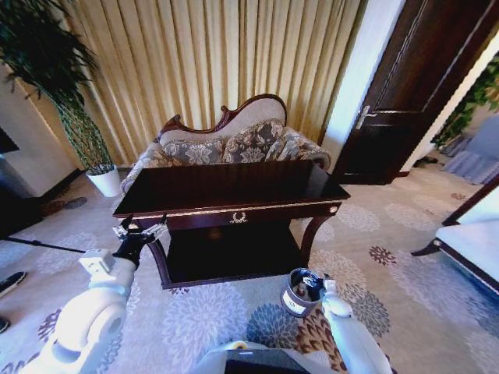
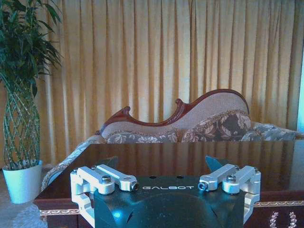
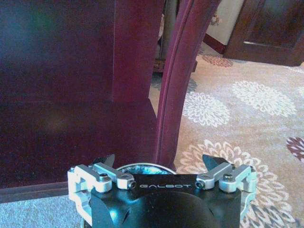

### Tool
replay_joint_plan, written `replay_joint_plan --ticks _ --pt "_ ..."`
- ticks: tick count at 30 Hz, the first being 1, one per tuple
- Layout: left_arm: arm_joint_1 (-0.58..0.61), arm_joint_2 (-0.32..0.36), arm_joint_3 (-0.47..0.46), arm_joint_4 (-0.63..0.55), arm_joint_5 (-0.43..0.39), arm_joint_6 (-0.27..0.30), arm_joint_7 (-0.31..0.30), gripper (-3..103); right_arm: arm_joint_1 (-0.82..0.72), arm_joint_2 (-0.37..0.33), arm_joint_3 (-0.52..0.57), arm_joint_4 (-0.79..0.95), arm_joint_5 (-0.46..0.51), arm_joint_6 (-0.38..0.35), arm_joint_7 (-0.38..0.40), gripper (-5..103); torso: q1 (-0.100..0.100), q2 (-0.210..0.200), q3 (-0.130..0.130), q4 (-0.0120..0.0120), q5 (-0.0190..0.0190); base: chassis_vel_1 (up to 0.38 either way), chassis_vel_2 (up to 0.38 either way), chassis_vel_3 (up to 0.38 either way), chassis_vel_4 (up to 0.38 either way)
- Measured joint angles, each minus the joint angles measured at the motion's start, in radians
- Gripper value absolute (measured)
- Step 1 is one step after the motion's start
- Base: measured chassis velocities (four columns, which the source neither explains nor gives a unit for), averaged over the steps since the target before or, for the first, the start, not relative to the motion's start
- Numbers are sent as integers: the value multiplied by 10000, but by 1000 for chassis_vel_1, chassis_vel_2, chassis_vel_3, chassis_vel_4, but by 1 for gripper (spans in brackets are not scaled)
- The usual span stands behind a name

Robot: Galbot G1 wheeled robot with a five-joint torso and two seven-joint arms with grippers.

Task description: Move to the front of the table and place the trash on the table into the trash bin.

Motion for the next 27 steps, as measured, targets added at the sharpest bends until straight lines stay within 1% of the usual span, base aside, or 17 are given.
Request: replay_joint_plan --ticks 4,7,9,13,14,16,17,18,19,21,22,24,26,27 --pt "14 -4 -17 0 -1 -3 0 100 -91 -11 -35 189 262 -20 -1 100 1 -1 0 -1 1 0 0 0 0" --pt "30 -2 -54 -13 -19 -4 -4 100 -364 -59 -60 881 802 -95 -40 100 0 -1 0 -1 2 0 0 0 0" --pt "37 -5 -59 -17 -28 -4 -4 100 -458 -90 -65 1157 967 -120 -88 100 0 0 0 -2 3 0 0 0 0" --pt "64 -66 -52 -27 -32 -7 -5 100 -1226 -398 -127 3606 2204 -473 -385 100 0 0 0 -1 0 0 0 0 0" --pt "64 -66 -52 -27 -32 -7 -5 100 -1226 -398 -127 3606 2204 -473 -385 100 0 0 0 -1 0 0 0 0 0" --pt "58 -65 -45 -36 -37 -9 -5 100 -1538 -564 -89 4843 2416 -520 -429 100 0 -1 1 2 1 0 0 0 0" --pt "58 -65 -45 -36 -37 -9 -5 100 -1538 -564 -89 4843 2416 -520 -429 100 0 -1 1 2 1 0 0 0 0" --pt "52 -63 -45 -48 -42 -9 -8 100 -1759 -681 -30 5719 2557 -556 -431 100 0 -1 0 -1 2 0 0 0 0" --pt "58 -64 -45 -67 -47 -10 -8 100 -1947 -783 47 6450 2660 -636 -430 100 0 0 0 1 -4 0 0 0 0" --pt "83 -72 -48 -104 -52 -11 -13 100 -2250 -908 144 7403 2765 -813 -424 100 0 -1 1 -1 1 0 0 0 0" --pt "83 -72 -48 -104 -52 -11 -13 100 -2250 -908 144 7403 2765 -813 -424 100 0 -1 1 -1 1 0 0 0 0" --pt "110 -121 -53 -151 -61 -22 -13 100 -2548 -1019 248 8528 2864 -1047 -400 100 0 0 0 -3 -1 0 0 0 0" --pt "151 -208 -61 -232 -73 -25 -37 100 -2724 -1069 277 9561 2905 -1295 -186 100 0 0 0 -1 1 0 0 0 0" --pt "151 -208 -61 -232 -73 -25 -37 100 -2724 -1069 277 9561 2905 -1295 -186 100 0 0 0 -1 1 0 0 0 0"
